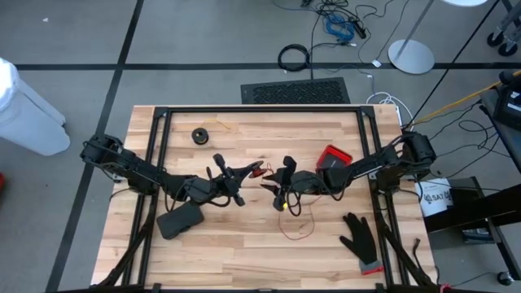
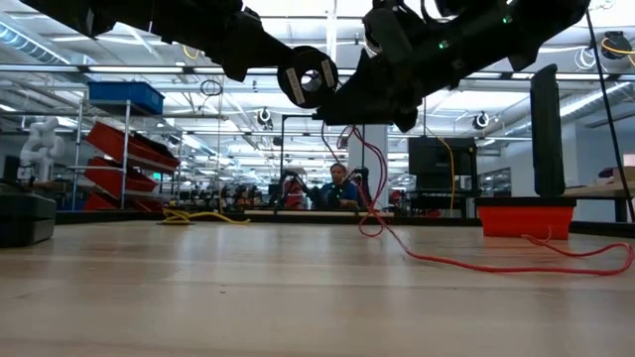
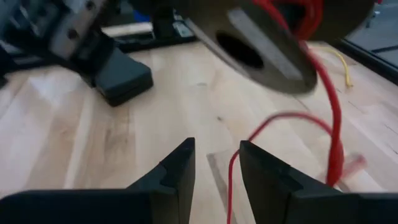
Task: Coil cords
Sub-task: Coil the red wire onto the black spool
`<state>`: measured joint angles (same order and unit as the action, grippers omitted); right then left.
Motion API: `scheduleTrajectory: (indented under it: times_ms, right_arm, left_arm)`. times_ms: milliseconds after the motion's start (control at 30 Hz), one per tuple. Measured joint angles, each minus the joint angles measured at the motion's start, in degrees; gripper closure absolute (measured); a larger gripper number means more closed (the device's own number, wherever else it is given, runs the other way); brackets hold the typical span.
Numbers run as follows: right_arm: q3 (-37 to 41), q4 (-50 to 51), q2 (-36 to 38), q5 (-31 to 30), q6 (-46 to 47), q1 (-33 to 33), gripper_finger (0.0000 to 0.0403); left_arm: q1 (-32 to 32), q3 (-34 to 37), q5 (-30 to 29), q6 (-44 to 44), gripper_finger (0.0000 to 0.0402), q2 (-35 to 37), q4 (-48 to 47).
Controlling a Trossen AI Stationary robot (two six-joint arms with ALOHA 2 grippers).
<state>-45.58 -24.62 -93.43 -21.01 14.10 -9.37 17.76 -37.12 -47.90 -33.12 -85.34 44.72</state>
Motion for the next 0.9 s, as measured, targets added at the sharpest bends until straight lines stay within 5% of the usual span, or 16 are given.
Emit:
scheduleTrajectory:
  times_ms: [500,900]
  right_arm:
    - [0.0,5.9,0.0,0.1,1.6,-0.1,0.0289]
    - [-0.1,-2.7,0.1,-2.9,-3.1,0.0,0.0289]
  left_arm:
    - [0.0,0.0,0.0,0.0,0.0402,0.0,-0.1]
    - [0.0,0.0,0.1,-0.1,0.0402,0.0,-0.1]
